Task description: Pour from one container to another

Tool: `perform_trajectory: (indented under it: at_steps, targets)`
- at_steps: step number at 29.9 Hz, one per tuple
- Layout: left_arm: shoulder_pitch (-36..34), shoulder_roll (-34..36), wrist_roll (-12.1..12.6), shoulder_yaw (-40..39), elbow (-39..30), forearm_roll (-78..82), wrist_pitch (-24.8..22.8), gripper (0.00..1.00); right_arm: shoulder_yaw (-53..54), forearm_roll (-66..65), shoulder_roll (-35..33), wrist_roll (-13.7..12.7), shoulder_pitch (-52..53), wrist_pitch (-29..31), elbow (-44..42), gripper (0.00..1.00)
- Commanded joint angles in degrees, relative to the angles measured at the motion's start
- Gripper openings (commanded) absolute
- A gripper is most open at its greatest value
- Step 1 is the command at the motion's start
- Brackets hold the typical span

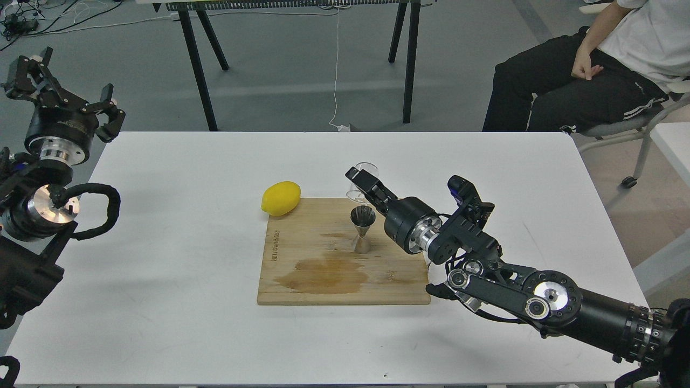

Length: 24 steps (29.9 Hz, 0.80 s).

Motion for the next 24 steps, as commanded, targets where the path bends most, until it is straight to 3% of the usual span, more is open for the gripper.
perform_trajectory:
  at_steps: [1, 14, 18, 24]
  targets:
    - [0.01, -0.08, 0.0, 0.0, 0.0, 0.0, 0.01, 1.0, -0.03, -0.81, -0.2, 0.43, -0.13, 0.01, 0.0, 0.34]
    - [0.01, -0.08, 0.0, 0.0, 0.0, 0.0, 0.01, 1.0, -3.54, -12.85, -1.96, 4.3, -0.48, -2.01, 0.0, 0.34]
    - [0.01, -0.08, 0.0, -0.09, 0.0, 0.0, 0.01, 1.0, -1.79, -9.88, -2.92, 3.69, -0.92, -1.74, 0.09, 0.34]
    - [-0.08, 0.01, 0.0, -0.09, 0.0, 0.0, 0.01, 1.0, 6.63, 4.44, -2.57, 2.99, -1.0, -1.48, 1.32, 0.34]
